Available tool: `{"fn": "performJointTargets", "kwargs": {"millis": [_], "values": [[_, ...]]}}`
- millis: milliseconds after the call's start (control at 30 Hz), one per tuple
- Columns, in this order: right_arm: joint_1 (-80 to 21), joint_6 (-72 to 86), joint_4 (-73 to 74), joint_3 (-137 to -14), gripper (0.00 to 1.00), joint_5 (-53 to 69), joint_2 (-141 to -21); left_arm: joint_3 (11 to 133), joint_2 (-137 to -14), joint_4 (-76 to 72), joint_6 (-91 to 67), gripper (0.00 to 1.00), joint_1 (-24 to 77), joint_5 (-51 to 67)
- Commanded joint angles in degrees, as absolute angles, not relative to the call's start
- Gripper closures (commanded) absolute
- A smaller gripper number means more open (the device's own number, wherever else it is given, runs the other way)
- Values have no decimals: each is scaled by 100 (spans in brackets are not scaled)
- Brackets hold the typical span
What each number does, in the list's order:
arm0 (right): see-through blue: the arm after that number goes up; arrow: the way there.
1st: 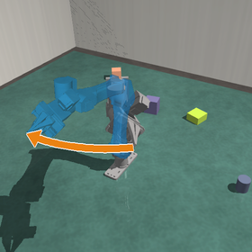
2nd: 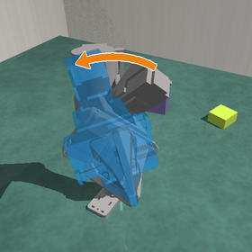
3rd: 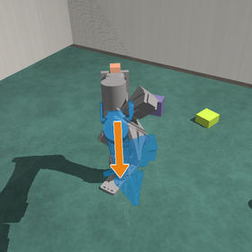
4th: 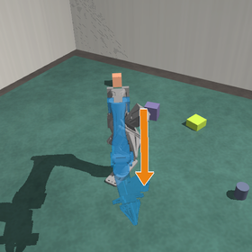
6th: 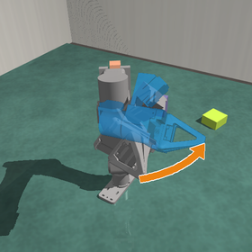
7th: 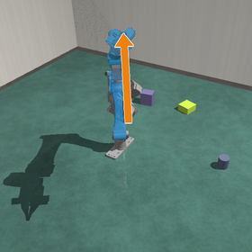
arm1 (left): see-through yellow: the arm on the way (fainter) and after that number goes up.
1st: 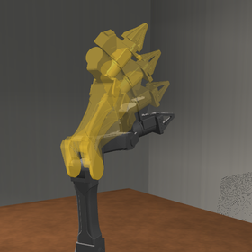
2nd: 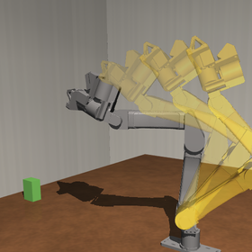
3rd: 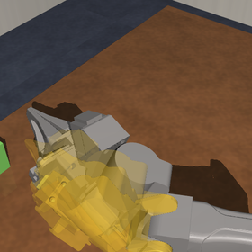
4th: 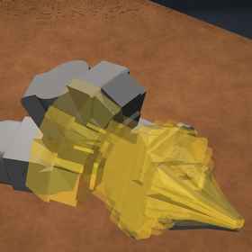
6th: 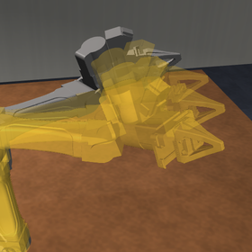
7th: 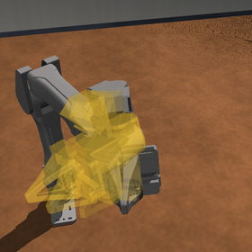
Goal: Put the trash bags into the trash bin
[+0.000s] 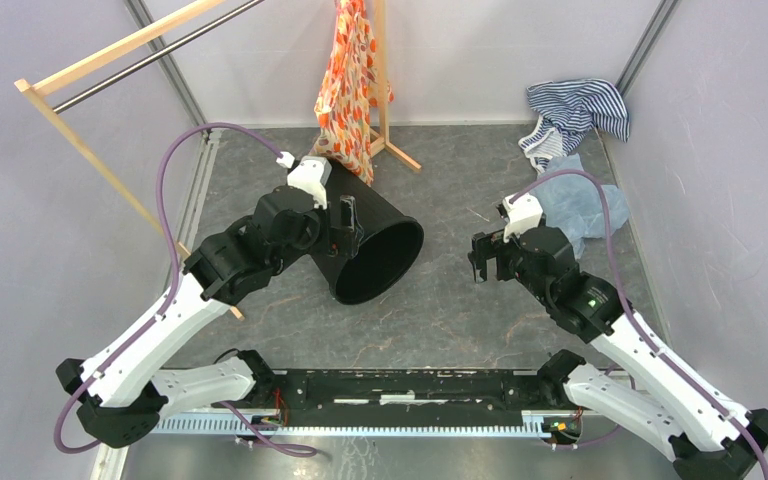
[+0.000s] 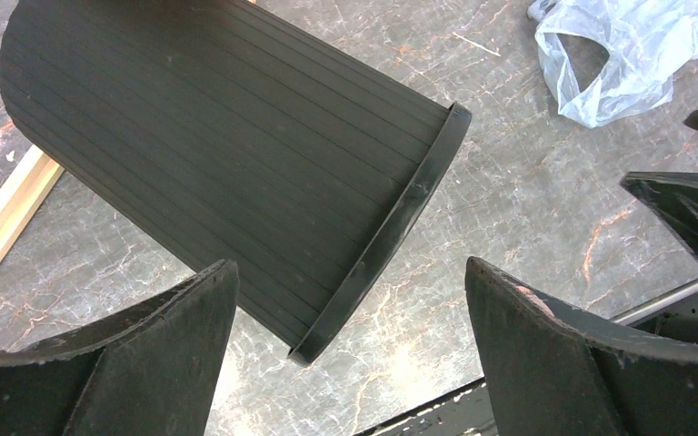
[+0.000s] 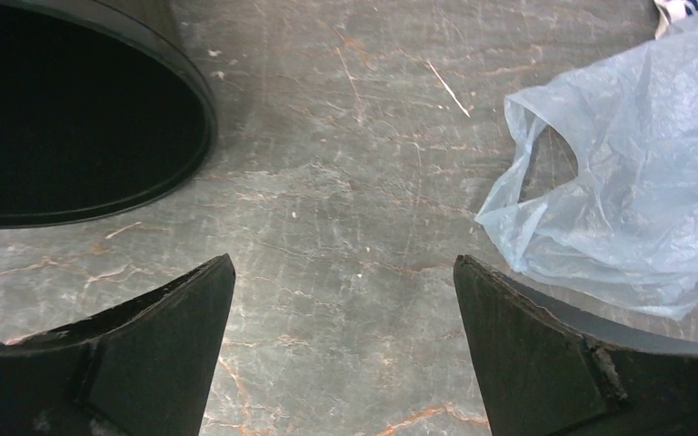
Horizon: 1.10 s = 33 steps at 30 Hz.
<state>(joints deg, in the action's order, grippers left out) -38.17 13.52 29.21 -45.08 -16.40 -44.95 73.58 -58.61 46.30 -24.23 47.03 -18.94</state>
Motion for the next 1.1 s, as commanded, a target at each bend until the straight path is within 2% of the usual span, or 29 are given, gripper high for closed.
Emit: {"fn": "performJointTargets", "kwargs": {"millis": [0, 267, 600, 833, 1067], "values": [[-3794, 1498, 2710, -4693, 2, -1997, -4971, 7627, -5860, 4426, -2285, 0, 4737, -1782], [-3796, 1165, 1379, -4194, 2, -1342, -5115, 7620, -5907, 4437, -2252, 0, 4743, -1662], [-3789, 673, -1214, -3252, 2, 227, -5547, 7578, -5858, 4661, -2332, 0, 4745, -1856], [-3790, 293, -2503, -3113, 3, 728, -6457, 7645, -5832, 4745, -2382, 0, 4745, -1810], [-3771, 44, -3069, -3537, 6, 779, -7440, 7653, -5768, 4768, -2411, 0, 4741, -1758]]}}
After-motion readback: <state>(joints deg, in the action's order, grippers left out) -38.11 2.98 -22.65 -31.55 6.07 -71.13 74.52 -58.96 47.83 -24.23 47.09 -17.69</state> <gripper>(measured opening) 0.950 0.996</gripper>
